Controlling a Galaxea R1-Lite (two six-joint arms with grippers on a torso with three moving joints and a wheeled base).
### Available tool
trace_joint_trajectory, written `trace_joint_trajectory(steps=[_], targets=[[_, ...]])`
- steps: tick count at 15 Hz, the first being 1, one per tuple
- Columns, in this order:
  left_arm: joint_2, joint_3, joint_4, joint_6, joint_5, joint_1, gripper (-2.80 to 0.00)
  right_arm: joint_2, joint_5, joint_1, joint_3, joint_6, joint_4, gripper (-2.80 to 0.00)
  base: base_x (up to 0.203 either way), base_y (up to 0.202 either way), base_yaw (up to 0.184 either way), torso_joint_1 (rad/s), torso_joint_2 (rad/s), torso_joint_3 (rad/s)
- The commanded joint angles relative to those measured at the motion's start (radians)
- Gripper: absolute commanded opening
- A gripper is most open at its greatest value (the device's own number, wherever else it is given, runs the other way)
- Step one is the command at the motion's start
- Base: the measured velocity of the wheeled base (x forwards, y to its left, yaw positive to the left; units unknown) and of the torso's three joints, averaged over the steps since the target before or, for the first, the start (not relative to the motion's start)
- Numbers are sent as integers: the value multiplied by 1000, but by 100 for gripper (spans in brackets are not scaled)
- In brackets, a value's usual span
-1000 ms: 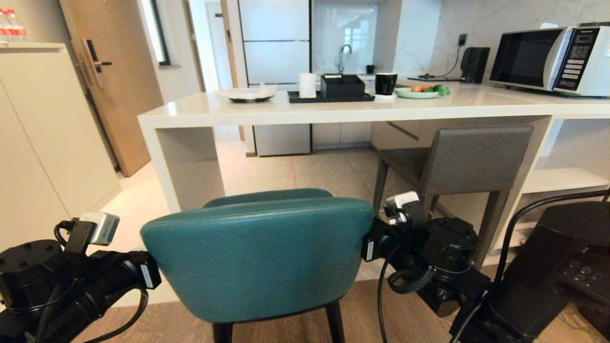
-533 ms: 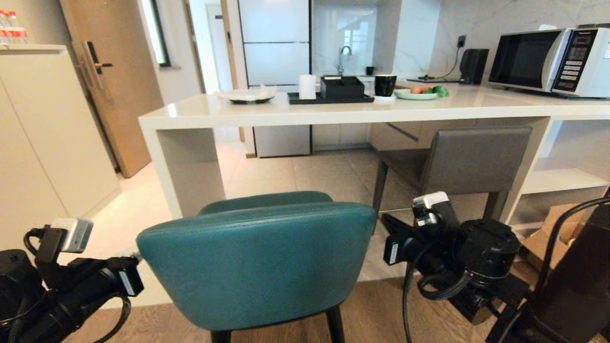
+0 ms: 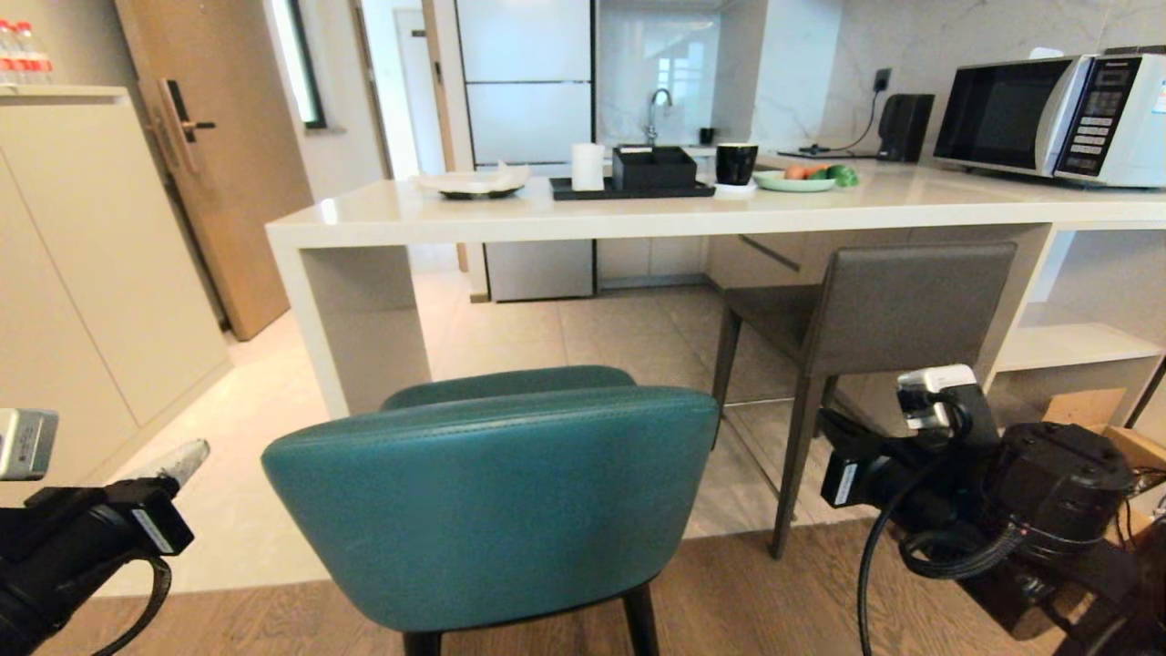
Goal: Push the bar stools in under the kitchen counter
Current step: Pull the blue chair out from under the dining table, then pull the gray chair out from under the dining table
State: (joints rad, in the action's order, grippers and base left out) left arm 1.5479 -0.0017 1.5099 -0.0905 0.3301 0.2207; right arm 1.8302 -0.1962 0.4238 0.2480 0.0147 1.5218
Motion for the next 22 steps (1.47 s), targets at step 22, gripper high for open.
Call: trace_joint_trajectory(steps=[22], targets=[[-1172, -615, -1641, -85, 449, -210, -280, -1531, -6, -466, 245, -161, -1579, -280, 0, 0, 0, 0, 0, 0]])
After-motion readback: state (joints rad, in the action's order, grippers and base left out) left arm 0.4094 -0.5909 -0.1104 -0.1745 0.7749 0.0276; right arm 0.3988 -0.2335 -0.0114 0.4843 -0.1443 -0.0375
